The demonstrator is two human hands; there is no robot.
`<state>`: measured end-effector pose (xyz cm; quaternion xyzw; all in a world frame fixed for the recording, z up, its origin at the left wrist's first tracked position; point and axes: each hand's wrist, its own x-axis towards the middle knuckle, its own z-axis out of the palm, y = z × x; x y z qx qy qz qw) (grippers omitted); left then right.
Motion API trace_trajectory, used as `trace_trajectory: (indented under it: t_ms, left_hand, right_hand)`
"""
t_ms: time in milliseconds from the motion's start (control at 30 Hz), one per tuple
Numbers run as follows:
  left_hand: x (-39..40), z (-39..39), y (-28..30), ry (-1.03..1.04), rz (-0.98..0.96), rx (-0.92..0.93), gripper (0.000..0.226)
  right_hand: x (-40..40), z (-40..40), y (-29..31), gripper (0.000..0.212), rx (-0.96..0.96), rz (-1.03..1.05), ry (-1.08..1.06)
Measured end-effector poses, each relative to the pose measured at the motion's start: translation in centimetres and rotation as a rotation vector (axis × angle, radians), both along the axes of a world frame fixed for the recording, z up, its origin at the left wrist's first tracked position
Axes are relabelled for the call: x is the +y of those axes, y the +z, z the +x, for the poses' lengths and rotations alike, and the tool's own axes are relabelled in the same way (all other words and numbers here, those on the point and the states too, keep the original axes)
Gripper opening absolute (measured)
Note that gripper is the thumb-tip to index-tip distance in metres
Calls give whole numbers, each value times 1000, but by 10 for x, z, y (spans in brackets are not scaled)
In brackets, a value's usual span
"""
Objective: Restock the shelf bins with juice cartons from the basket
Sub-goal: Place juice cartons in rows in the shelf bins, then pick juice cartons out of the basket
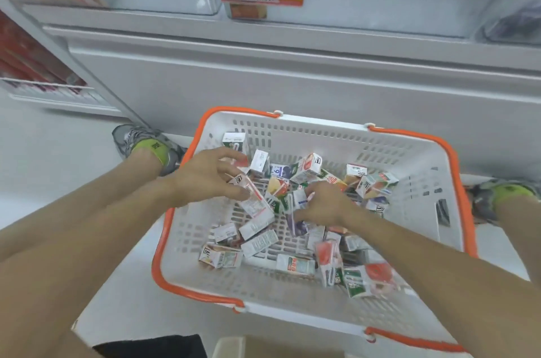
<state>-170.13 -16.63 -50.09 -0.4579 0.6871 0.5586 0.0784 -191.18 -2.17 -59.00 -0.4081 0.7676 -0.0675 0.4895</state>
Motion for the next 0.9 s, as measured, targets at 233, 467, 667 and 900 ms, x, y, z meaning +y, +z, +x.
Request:
trace_trajectory:
  t_ms: [233, 467, 667, 900]
  left_hand:
    - [-16, -43, 137, -27, 291, 451, 68]
    - [11, -83, 143, 491, 449, 623, 43]
    - [27, -114, 142, 562, 613, 711, 24]
    - [26, -126, 128, 421, 565, 690, 40]
  right_hand:
    - [2, -75, 197, 28, -372, -238, -63]
    - [36, -102, 235, 56, -646, -508, -282]
    - [26, -97, 219, 87, -791, -583, -416]
    - [15, -96, 229, 93, -770, -644, -403]
